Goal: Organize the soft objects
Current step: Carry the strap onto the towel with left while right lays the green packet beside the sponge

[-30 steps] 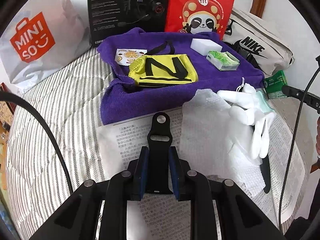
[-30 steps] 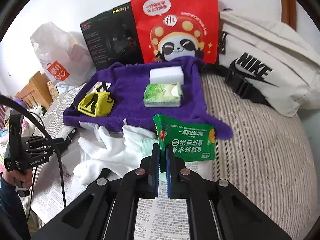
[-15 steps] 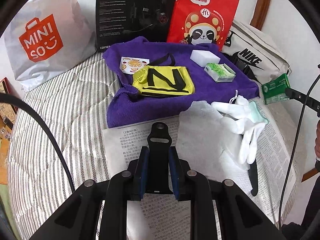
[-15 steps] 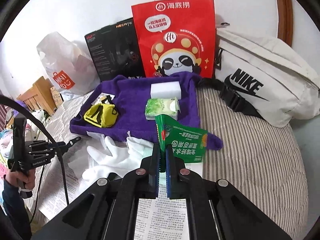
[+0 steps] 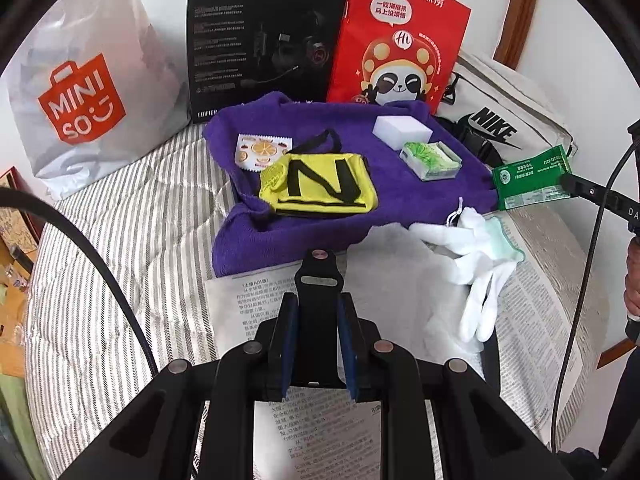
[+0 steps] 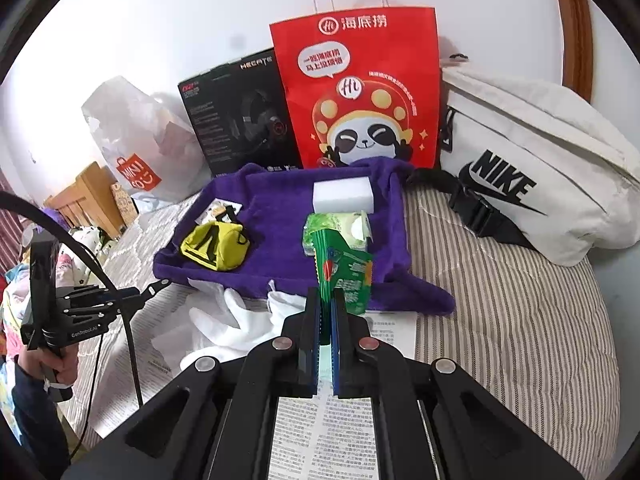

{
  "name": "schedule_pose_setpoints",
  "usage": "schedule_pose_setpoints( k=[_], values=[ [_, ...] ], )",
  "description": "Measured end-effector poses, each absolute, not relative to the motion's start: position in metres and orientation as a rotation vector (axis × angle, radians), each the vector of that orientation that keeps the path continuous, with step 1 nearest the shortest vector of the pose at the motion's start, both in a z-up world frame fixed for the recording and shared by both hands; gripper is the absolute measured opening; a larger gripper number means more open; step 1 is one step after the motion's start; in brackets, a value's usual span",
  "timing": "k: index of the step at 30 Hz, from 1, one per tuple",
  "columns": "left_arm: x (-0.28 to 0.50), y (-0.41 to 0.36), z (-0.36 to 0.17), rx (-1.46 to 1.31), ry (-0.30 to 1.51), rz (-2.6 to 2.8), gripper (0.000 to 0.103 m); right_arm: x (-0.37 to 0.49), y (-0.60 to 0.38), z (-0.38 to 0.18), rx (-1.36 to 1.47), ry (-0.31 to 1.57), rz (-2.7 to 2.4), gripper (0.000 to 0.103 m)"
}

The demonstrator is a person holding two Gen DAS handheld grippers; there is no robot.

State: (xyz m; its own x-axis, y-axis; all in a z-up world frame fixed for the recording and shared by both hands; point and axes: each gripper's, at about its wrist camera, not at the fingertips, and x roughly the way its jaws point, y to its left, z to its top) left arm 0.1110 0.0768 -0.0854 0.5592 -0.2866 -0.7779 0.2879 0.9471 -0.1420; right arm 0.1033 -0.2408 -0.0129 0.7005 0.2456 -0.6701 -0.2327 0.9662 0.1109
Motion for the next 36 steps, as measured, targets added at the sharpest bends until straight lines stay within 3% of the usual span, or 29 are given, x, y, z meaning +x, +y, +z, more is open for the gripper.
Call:
schedule_pose_setpoints(
  k=[22,36],
  values=[
    [0.157,0.071,-0.046,0.013,0.875,-0.35,0.019,0.168,-0.239,0.002,-0.029,0.73,0.205,0.004],
    [0.213,0.068,-0.056,-0.008,0.907,-0.364,0.019,0.22,-0.212,-0.029,-0.102,0.831,0.266,0.004]
  ],
)
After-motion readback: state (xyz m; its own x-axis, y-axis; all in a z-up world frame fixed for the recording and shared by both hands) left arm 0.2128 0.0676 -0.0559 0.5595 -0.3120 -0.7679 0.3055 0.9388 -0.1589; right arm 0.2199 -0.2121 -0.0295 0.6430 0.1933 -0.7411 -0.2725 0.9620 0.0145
